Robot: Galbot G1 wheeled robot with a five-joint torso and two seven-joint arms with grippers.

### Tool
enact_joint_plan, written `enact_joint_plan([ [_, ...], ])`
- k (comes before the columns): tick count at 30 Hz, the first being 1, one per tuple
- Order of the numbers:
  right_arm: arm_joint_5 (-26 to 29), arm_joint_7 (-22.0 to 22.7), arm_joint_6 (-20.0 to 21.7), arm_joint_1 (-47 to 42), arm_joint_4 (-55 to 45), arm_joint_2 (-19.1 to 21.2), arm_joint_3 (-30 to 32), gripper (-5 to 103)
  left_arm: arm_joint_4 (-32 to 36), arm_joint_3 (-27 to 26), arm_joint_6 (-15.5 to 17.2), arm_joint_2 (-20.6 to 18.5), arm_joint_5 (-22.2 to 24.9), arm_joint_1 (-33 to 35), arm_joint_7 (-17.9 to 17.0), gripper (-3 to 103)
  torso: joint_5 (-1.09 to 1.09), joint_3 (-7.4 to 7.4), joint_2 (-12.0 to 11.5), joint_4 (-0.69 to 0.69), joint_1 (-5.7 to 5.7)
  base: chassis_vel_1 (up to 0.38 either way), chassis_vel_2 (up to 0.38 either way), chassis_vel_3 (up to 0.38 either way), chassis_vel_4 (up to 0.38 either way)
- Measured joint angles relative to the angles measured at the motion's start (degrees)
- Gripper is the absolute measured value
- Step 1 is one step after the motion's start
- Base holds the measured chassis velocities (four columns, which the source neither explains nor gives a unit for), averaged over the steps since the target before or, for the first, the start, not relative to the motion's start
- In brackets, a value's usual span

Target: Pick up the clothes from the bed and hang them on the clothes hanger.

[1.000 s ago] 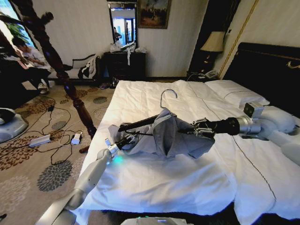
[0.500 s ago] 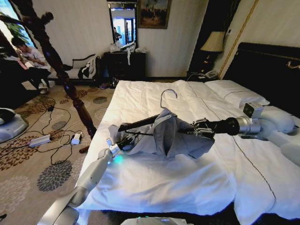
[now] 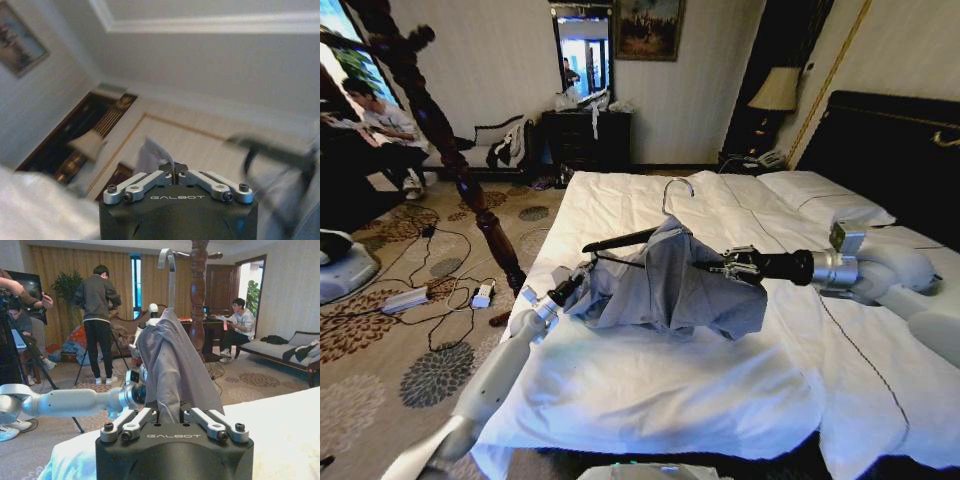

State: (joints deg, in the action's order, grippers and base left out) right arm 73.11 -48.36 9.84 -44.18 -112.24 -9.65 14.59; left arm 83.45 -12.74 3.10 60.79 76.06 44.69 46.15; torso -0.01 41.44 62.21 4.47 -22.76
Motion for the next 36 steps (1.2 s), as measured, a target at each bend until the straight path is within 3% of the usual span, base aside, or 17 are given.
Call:
enact_joint_plan([
  [2, 0.2, 0.0, -0.1, 0.1, -0.1, 0.0, 0.0, 16, 1.2, -0.3, 0.0, -0.5, 0.9, 0.0, -0.7, 0, 0.0, 0.0, 0.0, 0.0, 0.0, 0.0, 0.0, 0.0, 0.0],
  [6, 1.9, -0.3, -1.2, 0.5, -1.1, 0.1, 0.3, 16, 5.4, -1.0, 0.1, -3.0, 5.9, -1.9, -7.0, 0, 0.0, 0.0, 0.0, -0.01, 0.0, 0.0, 0.0, 0.0, 0.0],
  [14, 3.6, -1.4, -2.6, 0.5, -2.5, -0.4, 1.0, 16, 7.3, 1.3, -0.1, -7.1, 9.3, -7.5, -12.7, 0, 0.0, 0.0, 0.0, 0.0, -0.01, 0.0, 0.0, 0.0, 0.0],
  [20, 2.6, -0.9, -2.1, 0.4, -3.0, -0.4, 1.3, 16, 11.2, 1.4, -0.1, -10.1, 11.8, -8.8, -14.5, 0, 0.0, 0.0, 0.0, -0.01, 0.0, 0.0, 0.0, 0.0, 0.0],
  [24, 0.4, 0.1, -1.9, -0.1, -2.4, -0.4, 1.2, 16, 17.4, -1.4, 0.0, -12.5, 14.3, -8.7, -15.9, 0, 0.0, 0.0, 0.0, -0.01, -0.01, 0.0, 0.0, 0.0, 0.0],
  [36, -0.7, 2.2, -2.2, -0.2, -1.4, -1.1, 0.6, 16, 25.3, -6.2, 0.2, -17.0, 14.7, -5.3, -14.8, 0, 0.01, 0.01, 0.0, -0.01, 0.0, 0.0, 0.0, 0.0, 0.0],
])
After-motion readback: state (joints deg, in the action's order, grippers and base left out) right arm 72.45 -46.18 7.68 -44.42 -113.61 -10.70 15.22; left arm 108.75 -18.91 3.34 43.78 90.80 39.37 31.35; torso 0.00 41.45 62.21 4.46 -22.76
